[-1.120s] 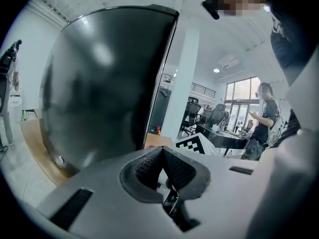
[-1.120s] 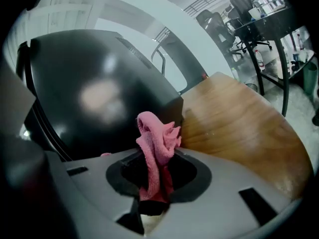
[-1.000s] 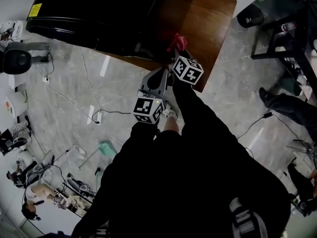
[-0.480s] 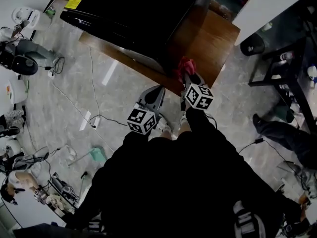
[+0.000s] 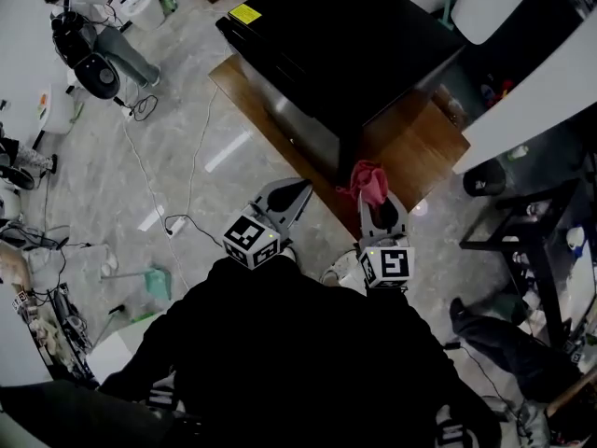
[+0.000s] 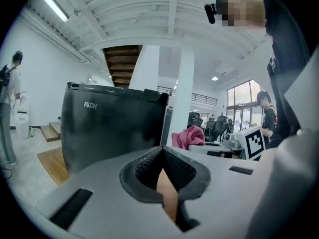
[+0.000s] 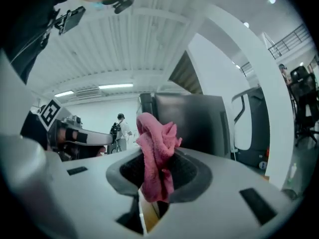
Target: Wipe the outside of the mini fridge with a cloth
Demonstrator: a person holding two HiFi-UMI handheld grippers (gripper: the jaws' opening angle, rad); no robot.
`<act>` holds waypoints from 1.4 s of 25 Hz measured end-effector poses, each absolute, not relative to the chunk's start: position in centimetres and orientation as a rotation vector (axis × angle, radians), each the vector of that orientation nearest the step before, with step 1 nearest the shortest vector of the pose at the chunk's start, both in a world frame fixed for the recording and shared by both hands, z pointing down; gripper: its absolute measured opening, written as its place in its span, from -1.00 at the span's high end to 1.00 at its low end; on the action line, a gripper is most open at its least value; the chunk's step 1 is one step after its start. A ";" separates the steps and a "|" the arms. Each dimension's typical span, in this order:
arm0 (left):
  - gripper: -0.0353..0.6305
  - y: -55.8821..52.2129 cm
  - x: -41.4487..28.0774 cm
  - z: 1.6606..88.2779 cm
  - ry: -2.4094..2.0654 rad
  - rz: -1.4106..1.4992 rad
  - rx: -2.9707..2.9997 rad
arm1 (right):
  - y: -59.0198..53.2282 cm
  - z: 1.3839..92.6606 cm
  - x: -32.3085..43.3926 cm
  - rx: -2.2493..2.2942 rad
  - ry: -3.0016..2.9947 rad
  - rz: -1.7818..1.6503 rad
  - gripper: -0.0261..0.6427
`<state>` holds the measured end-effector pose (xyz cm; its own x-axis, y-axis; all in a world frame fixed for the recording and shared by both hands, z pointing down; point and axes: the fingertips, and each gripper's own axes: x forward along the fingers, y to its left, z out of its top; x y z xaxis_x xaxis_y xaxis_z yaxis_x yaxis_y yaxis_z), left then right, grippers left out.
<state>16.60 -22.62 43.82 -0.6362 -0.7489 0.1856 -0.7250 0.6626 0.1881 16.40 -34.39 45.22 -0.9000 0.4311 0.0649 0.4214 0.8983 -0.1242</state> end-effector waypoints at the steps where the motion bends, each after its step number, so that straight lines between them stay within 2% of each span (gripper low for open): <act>1: 0.88 -22.4 16.3 43.2 -2.645 -0.137 1.180 | -33.9 44.3 16.5 -0.694 -2.997 0.118 0.61; 10: 0.88 -21.0 14.0 40.4 -2.623 -0.164 1.383 | -26.9 38.3 17.7 -0.807 -3.160 -0.315 0.61; 19: 0.88 -13.3 9.5 39.2 -2.544 -0.159 1.668 | -17.5 36.8 14.6 -0.395 -3.176 -0.629 0.61; 27: 0.88 -11.1 9.3 37.5 -2.513 -0.148 1.867 | -16.3 34.6 13.1 -0.025 -3.090 -1.055 0.61; 35: 0.88 -10.4 8.5 35.6 -2.576 -0.190 1.854 | -16.6 35.3 8.7 0.039 -2.827 -1.324 0.61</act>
